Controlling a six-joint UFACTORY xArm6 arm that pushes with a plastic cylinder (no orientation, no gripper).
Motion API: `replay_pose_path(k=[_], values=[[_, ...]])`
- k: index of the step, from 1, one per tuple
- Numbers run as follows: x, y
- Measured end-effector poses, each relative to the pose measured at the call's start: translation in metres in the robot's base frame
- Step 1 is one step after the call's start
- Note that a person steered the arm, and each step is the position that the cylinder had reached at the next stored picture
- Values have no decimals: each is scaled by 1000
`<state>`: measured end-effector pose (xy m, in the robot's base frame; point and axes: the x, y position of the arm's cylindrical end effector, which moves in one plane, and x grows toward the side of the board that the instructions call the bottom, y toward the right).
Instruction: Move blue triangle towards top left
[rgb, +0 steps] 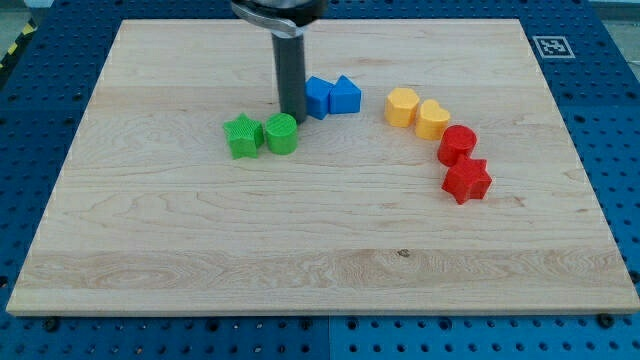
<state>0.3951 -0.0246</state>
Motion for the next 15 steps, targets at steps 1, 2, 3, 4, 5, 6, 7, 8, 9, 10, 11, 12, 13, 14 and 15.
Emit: replay_pose_path(k=[1,2,3,4,5,6,7,8,9,10,11,12,13,14,15], values=[[11,37],[9,68],[-10,68],[-36,68],[-72,68],[-83,61],[-85,57],[-85,55],[-58,37],[-39,16],[-48,-10],[-74,-26],[-96,-27],[-84,-8],[-85,20]])
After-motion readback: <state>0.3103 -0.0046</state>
